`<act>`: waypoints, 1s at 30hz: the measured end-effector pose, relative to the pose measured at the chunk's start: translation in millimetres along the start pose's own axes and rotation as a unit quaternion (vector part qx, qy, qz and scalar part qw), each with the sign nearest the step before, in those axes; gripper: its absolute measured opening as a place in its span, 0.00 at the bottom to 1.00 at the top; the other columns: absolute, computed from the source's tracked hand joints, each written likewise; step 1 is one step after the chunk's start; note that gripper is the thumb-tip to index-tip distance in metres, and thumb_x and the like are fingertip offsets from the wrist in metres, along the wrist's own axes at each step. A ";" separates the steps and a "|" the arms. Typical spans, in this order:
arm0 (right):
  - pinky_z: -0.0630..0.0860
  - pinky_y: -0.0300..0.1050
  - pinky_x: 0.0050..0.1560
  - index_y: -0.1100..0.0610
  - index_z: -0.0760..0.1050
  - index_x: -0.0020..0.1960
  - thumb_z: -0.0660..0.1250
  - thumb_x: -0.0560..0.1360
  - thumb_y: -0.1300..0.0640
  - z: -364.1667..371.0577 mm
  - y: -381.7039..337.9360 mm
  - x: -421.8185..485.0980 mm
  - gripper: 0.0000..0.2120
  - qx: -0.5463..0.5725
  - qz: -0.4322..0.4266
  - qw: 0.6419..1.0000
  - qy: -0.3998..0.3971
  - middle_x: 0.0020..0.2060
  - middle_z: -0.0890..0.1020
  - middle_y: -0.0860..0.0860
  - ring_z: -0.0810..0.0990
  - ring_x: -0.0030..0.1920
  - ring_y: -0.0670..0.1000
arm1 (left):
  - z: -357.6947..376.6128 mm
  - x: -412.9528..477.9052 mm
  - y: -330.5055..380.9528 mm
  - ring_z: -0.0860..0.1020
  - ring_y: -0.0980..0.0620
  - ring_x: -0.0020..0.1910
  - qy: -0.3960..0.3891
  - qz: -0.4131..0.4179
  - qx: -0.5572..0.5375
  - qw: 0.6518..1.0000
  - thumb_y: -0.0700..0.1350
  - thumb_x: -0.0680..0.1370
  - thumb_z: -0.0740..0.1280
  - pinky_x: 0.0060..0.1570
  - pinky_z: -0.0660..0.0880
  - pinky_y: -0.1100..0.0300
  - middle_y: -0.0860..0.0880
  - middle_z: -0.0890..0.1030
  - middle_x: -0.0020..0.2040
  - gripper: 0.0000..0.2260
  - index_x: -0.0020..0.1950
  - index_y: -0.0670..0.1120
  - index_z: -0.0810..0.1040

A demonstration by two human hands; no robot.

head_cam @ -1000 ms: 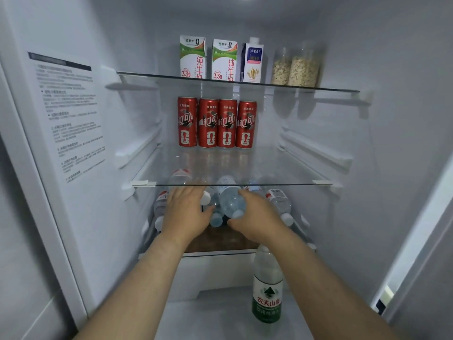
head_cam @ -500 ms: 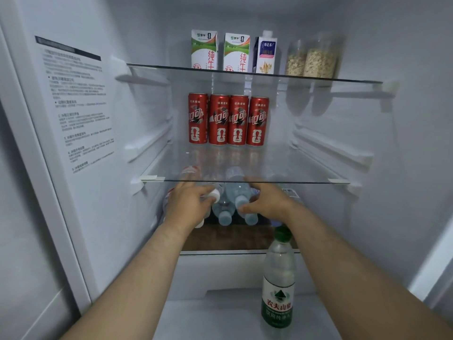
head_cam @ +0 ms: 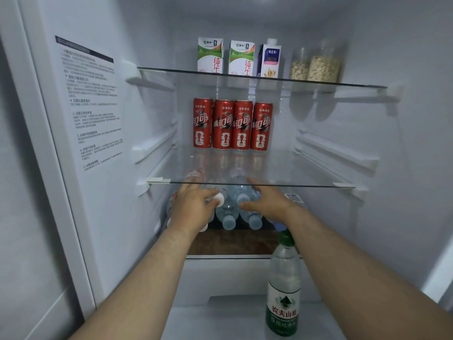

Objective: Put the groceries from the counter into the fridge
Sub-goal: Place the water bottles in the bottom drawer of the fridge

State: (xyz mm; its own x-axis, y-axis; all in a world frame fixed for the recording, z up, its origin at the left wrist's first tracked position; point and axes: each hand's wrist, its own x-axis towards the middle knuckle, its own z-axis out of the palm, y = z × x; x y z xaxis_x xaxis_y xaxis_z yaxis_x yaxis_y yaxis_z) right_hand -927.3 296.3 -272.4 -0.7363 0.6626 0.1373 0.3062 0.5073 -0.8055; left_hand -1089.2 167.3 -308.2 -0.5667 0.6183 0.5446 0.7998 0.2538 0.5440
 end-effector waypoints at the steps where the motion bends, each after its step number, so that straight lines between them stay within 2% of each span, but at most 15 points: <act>1: 0.70 0.40 0.54 0.38 0.67 0.70 0.75 0.73 0.54 -0.5 -1.1 -0.2 0.30 -0.003 0.002 1.000 -0.002 0.61 0.71 0.40 0.69 0.60 0.45 | 0.3 0.3 0.3 0.66 0.48 0.70 0.003 -0.002 0.000 1.000 0.55 0.76 0.70 0.67 0.68 0.48 0.54 0.67 0.74 0.12 0.59 0.58 0.82; 4: 0.67 0.32 0.43 0.38 0.66 0.70 0.74 0.73 0.55 -3.2 -6.5 -1.2 0.31 -0.010 0.000 1.000 -0.019 0.63 0.71 0.42 0.70 0.60 0.45 | 0.9 0.7 0.1 0.65 0.48 0.71 0.009 0.000 -0.002 1.000 0.54 0.76 0.70 0.68 0.66 0.49 0.54 0.67 0.74 0.12 0.59 0.57 0.82; 7: 0.66 0.30 0.40 0.39 0.65 0.71 0.74 0.74 0.55 -4.2 -10.4 -3.0 0.32 -0.023 0.003 0.999 -0.022 0.62 0.72 0.42 0.71 0.58 0.45 | -0.2 0.7 1.2 0.63 0.49 0.73 0.012 0.013 -0.005 1.000 0.53 0.76 0.70 0.71 0.64 0.47 0.53 0.67 0.74 0.12 0.60 0.56 0.82; 9: 0.67 0.31 0.41 0.39 0.66 0.70 0.74 0.74 0.54 -4.3 -11.5 -6.1 0.30 -0.035 0.004 0.999 -0.019 0.63 0.74 0.43 0.73 0.57 0.45 | -1.5 -0.4 0.8 0.63 0.49 0.73 0.009 0.020 -0.005 1.000 0.52 0.76 0.70 0.72 0.62 0.47 0.53 0.67 0.75 0.13 0.60 0.55 0.82; 12: 0.70 0.33 0.42 0.41 0.70 0.63 0.73 0.75 0.53 -6.9 -14.0 -16.1 0.21 -0.056 0.008 0.998 -0.015 0.55 0.77 0.40 0.77 0.54 0.44 | -3.4 -3.2 -0.9 0.61 0.49 0.75 -0.011 0.031 0.018 0.999 0.53 0.77 0.69 0.73 0.60 0.44 0.53 0.65 0.76 0.17 0.66 0.56 0.77; 14: 0.74 0.39 0.49 0.42 0.72 0.65 0.71 0.76 0.52 -9.7 -13.1 -26.4 0.20 -0.077 0.024 0.997 0.001 0.54 0.76 0.39 0.78 0.57 0.47 | -5.9 -11.6 2.2 0.60 0.48 0.75 0.000 0.055 0.056 0.997 0.53 0.77 0.68 0.73 0.58 0.41 0.53 0.67 0.75 0.20 0.70 0.57 0.73; 16: 0.77 0.46 0.54 0.45 0.71 0.70 0.71 0.76 0.49 -10.6 -10.4 -42.2 0.23 -0.096 0.046 0.993 0.045 0.57 0.77 0.43 0.78 0.55 0.49 | -7.5 -28.4 10.1 0.67 0.46 0.72 0.057 0.099 0.058 0.992 0.49 0.76 0.70 0.73 0.60 0.41 0.50 0.74 0.70 0.18 0.67 0.52 0.76; 19: 0.75 0.45 0.57 0.51 0.76 0.66 0.70 0.76 0.47 -9.0 -2.9 -72.4 0.20 -0.115 0.020 0.987 0.106 0.55 0.78 0.44 0.78 0.55 0.47 | -2.3 -56.1 20.9 0.74 0.46 0.64 0.112 0.158 -0.037 0.980 0.41 0.75 0.72 0.68 0.67 0.50 0.46 0.80 0.62 0.13 0.59 0.44 0.81; 21: 0.74 0.42 0.54 0.52 0.79 0.63 0.70 0.75 0.45 -8.7 1.7 -91.6 0.19 -0.130 0.024 0.985 0.111 0.51 0.78 0.42 0.78 0.54 0.44 | 6.2 -68.1 25.4 0.75 0.49 0.63 0.103 0.172 -0.094 0.975 0.41 0.75 0.71 0.66 0.69 0.56 0.46 0.80 0.61 0.11 0.57 0.42 0.82; 25: 0.75 0.41 0.54 0.47 0.77 0.65 0.71 0.73 0.43 -9.9 14.3 -112.1 0.22 -0.180 0.070 0.979 0.066 0.58 0.81 0.45 0.78 0.53 0.44 | 23.2 -93.8 34.8 0.73 0.55 0.62 0.042 0.148 -0.143 0.978 0.49 0.77 0.65 0.66 0.59 0.73 0.50 0.81 0.60 0.14 0.58 0.44 0.82; 26: 0.75 0.41 0.56 0.46 0.75 0.67 0.72 0.73 0.44 -9.9 15.1 -114.6 0.23 -0.180 0.079 0.979 0.054 0.60 0.80 0.46 0.78 0.55 0.45 | 26.8 -100.5 36.5 0.73 0.56 0.61 0.025 0.143 -0.149 0.978 0.50 0.77 0.64 0.66 0.59 0.73 0.50 0.81 0.59 0.15 0.58 0.45 0.83; 28: 0.72 0.40 0.59 0.46 0.70 0.72 0.72 0.74 0.46 -9.1 16.3 -118.6 0.28 -0.168 0.094 0.980 0.042 0.65 0.76 0.47 0.77 0.60 0.47 | 33.9 -110.9 36.5 0.74 0.56 0.60 -0.004 0.145 -0.153 0.978 0.52 0.77 0.63 0.64 0.65 0.66 0.50 0.82 0.59 0.16 0.57 0.45 0.83; 30: 0.72 0.41 0.57 0.46 0.66 0.74 0.71 0.74 0.46 -8.1 16.9 -122.4 0.30 -0.170 0.110 0.978 0.050 0.66 0.75 0.48 0.76 0.61 0.49 | 40.5 -118.9 33.9 0.74 0.57 0.60 -0.027 0.141 -0.156 0.977 0.53 0.77 0.63 0.61 0.68 0.61 0.51 0.81 0.59 0.17 0.57 0.46 0.83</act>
State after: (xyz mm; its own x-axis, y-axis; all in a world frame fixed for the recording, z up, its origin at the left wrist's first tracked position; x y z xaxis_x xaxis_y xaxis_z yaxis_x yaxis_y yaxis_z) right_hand -827.1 228.2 -298.2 -0.5727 0.8182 0.0509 0.6465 0.4890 -0.5856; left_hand -986.7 132.5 -380.3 -0.3144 0.6718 0.6706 0.8182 -0.1664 0.5503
